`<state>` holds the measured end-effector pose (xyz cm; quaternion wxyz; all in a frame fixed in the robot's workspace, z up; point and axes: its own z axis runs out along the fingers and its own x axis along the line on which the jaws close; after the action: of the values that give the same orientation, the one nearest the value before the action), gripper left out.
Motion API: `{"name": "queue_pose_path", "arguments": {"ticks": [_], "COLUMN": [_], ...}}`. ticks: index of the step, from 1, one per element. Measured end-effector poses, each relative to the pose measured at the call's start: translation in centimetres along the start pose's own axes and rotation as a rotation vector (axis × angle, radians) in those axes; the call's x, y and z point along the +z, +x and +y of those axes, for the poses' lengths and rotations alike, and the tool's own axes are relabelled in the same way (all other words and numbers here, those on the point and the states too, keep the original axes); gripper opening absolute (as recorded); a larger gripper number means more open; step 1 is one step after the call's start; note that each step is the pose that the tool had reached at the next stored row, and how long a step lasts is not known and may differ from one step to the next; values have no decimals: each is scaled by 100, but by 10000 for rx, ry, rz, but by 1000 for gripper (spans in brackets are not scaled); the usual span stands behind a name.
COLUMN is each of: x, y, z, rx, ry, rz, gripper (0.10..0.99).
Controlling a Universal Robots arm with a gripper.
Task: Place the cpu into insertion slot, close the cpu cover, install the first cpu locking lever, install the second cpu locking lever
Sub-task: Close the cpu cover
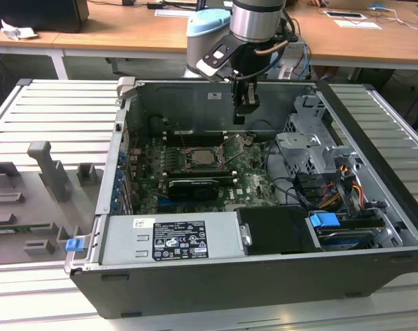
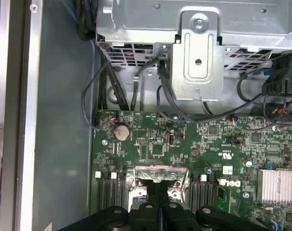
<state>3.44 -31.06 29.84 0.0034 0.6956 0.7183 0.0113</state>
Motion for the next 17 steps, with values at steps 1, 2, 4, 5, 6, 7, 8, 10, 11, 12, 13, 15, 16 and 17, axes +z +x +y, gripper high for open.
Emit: {"name": "queue_pose_path", "arguments": {"ticks": [1,2,4,5,6,7,8,10,11,12,13,15,16,17], "x": [0,1,1,1,1,2,2,2,3,3,3,4,4,4], "y": [-1,-1,-2,-2,-2,-3,-3,-4,-4,-4,-5,-6,-6,-6], "z": [19,29,50,59,70,78,94,110,124,136,153,178,185,193], "rx": [0,1,1,1,2,1,0,0,1,1,1,0,0,0], "ry": [0,0,0,0,0,0,0,0,0,0,0,0,0,0], "rz": [0,0,0,0,0,0,0,0,0,0,0,0,0,0], "gripper": [106,106,106,106,106,106,106,106,106,106,106,106,106,106]}}
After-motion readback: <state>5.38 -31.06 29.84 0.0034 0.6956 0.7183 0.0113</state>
